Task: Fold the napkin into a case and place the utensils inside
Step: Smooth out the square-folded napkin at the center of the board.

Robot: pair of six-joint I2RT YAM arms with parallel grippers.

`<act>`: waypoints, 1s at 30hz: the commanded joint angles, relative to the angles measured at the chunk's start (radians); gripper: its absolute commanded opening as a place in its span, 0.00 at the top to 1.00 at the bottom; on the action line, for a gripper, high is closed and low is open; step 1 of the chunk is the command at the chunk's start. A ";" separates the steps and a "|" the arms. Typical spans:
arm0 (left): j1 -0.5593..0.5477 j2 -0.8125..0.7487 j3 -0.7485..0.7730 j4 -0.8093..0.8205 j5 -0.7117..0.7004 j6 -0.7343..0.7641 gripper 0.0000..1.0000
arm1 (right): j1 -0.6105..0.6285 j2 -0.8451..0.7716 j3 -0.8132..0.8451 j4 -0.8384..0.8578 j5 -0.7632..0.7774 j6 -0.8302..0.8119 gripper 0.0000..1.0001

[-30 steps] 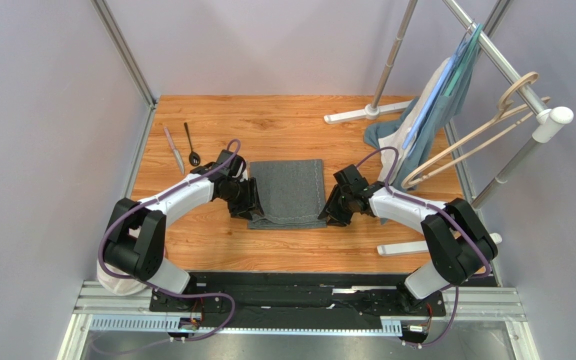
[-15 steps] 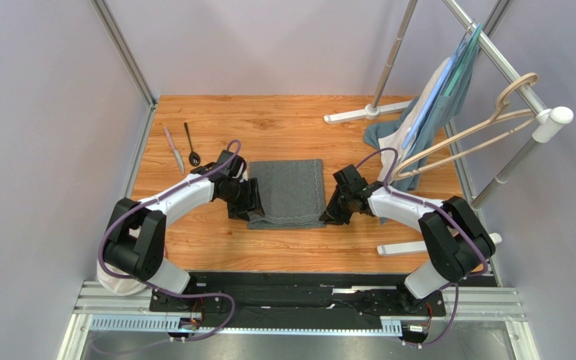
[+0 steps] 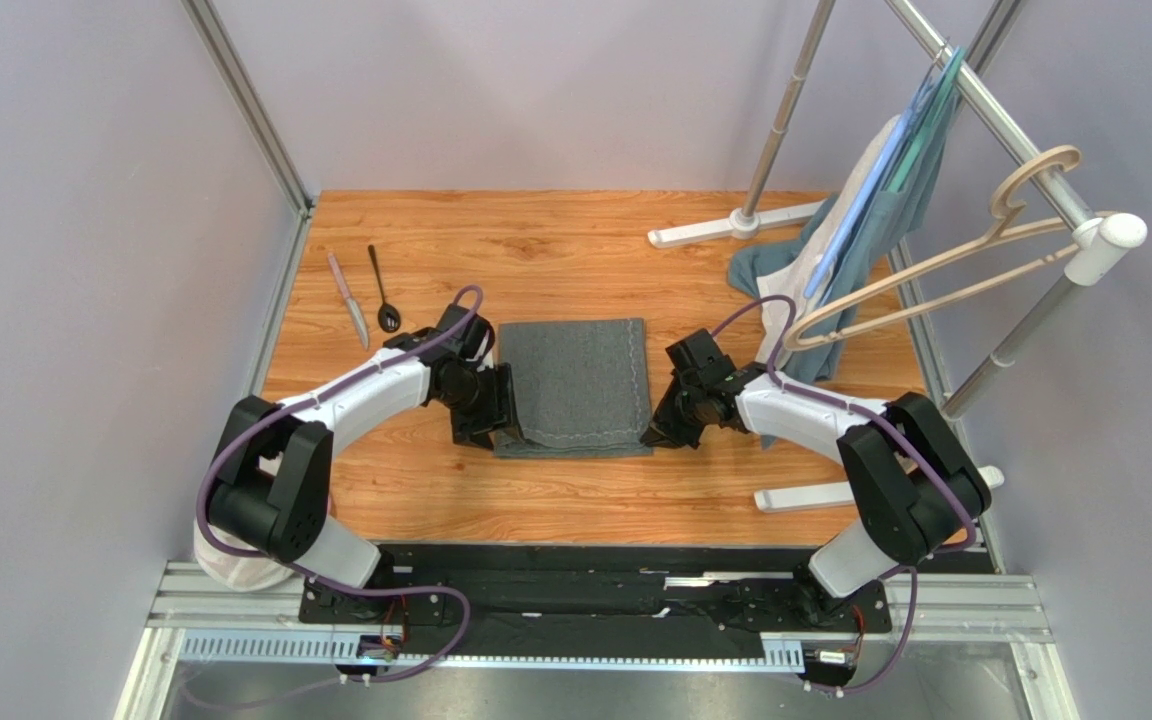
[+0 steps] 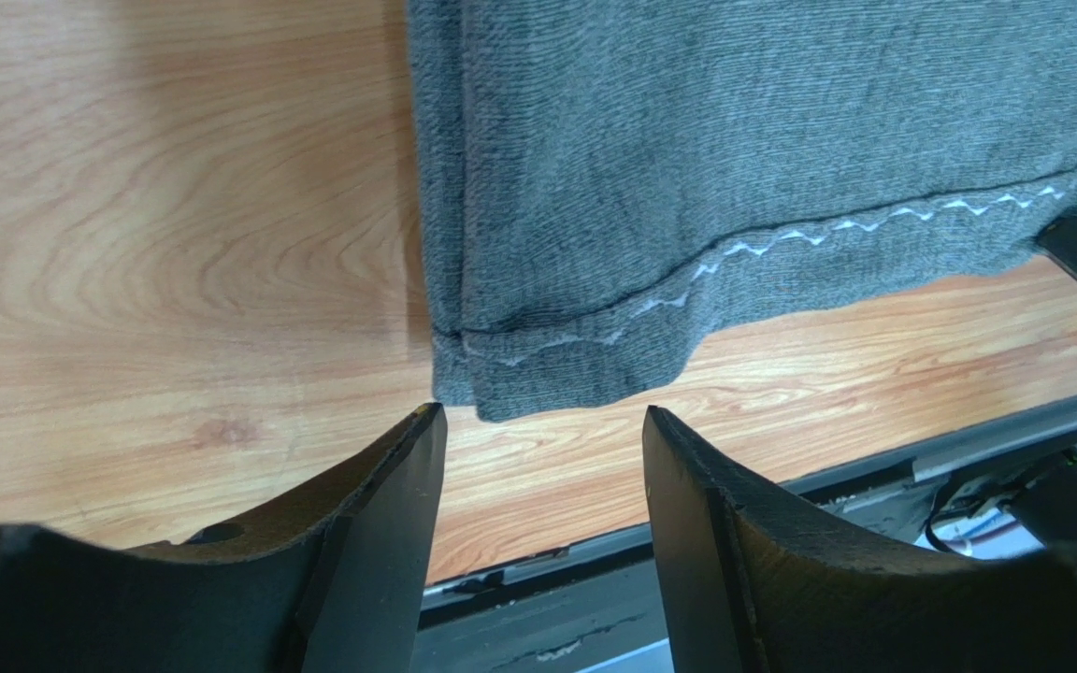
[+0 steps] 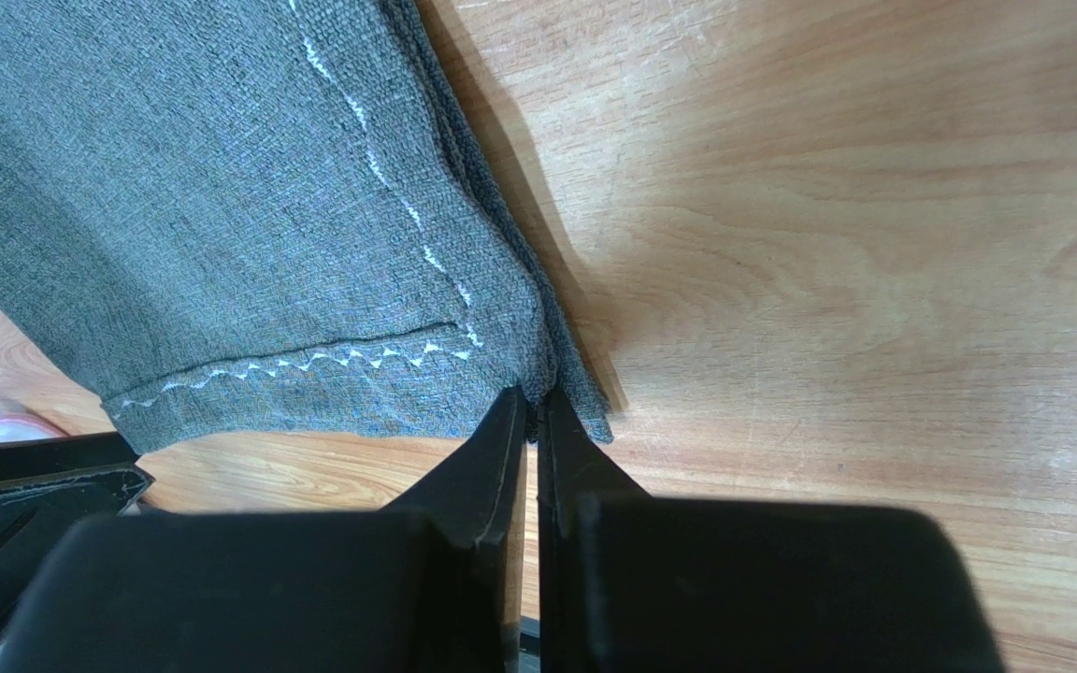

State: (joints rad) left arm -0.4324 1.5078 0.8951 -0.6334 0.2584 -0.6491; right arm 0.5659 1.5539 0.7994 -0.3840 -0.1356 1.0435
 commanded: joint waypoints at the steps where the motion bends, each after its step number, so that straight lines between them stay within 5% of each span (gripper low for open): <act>1: -0.003 -0.034 0.002 -0.035 -0.051 -0.020 0.36 | 0.000 -0.032 0.021 0.010 0.010 0.001 0.98; 14: -0.003 0.029 0.022 0.043 -0.035 -0.027 0.56 | -0.003 -0.020 0.026 0.025 -0.015 -0.002 1.00; 19: -0.003 0.020 0.031 0.034 -0.042 -0.015 0.76 | -0.003 -0.032 0.029 0.019 -0.010 -0.016 1.00; 20: -0.003 0.009 0.048 0.017 -0.059 -0.001 0.90 | -0.001 -0.040 0.032 0.014 -0.009 -0.031 1.00; 23: -0.003 -0.046 0.065 -0.035 -0.116 0.020 0.98 | -0.003 -0.069 0.053 -0.033 0.019 -0.081 1.00; 30: -0.003 -0.098 0.054 -0.066 -0.096 0.037 1.00 | -0.003 -0.138 0.054 -0.092 0.027 -0.134 1.00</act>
State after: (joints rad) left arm -0.4328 1.4456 0.9302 -0.6689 0.1600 -0.6361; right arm 0.5663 1.4628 0.8219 -0.4381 -0.1284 0.9600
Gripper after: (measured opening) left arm 0.009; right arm 0.013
